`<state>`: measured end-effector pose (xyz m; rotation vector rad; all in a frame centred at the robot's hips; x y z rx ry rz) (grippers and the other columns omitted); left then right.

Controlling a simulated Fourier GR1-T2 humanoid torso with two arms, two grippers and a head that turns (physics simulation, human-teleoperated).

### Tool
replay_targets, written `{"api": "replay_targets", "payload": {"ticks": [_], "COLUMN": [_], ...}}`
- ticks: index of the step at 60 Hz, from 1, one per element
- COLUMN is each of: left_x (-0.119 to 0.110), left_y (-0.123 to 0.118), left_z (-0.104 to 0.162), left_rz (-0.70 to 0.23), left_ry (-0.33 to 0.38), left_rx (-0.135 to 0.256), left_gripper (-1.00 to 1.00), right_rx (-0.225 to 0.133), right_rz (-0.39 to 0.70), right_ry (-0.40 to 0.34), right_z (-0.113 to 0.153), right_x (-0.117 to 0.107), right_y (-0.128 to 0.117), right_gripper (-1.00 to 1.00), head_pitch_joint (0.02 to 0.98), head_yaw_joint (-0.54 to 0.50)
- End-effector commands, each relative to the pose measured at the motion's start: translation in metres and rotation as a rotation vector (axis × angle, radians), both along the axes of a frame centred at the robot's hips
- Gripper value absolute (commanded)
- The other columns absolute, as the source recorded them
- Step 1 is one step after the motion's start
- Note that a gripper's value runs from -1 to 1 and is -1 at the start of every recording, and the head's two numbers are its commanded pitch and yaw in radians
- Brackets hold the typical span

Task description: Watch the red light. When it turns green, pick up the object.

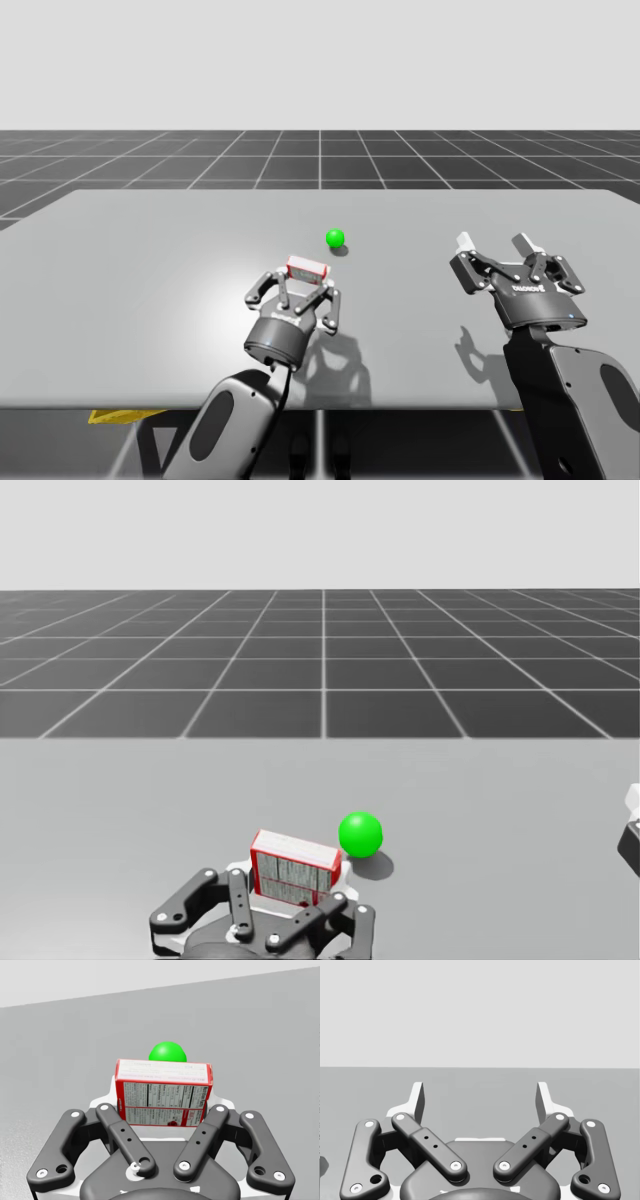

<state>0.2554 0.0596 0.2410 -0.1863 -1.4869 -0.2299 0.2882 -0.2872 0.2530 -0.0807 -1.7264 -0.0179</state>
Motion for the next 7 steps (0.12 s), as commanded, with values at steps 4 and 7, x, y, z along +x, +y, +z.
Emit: {"api": "replay_targets", "payload": {"ticks": [4,7], "left_x": [0.002,0.002], "left_y": [-0.016,-0.017], "left_z": [0.057,0.07], "left_rz": [-0.155,-0.159], "left_ry": [-0.128,-0.161], "left_rx": [0.02,0.023], "left_gripper": [1.0,1.0], "right_rx": [-0.001,-0.001], "right_rz": [0.001,0.002], "right_ry": [0.001,0.001], "right_z": [0.0,-0.001], "right_x": [0.001,0.002], "right_y": [-0.002,-0.002], "right_gripper": [-1.0,-1.0], "head_pitch_joint": [0.41,0.41], "head_yaw_joint": [0.01,0.01]}}
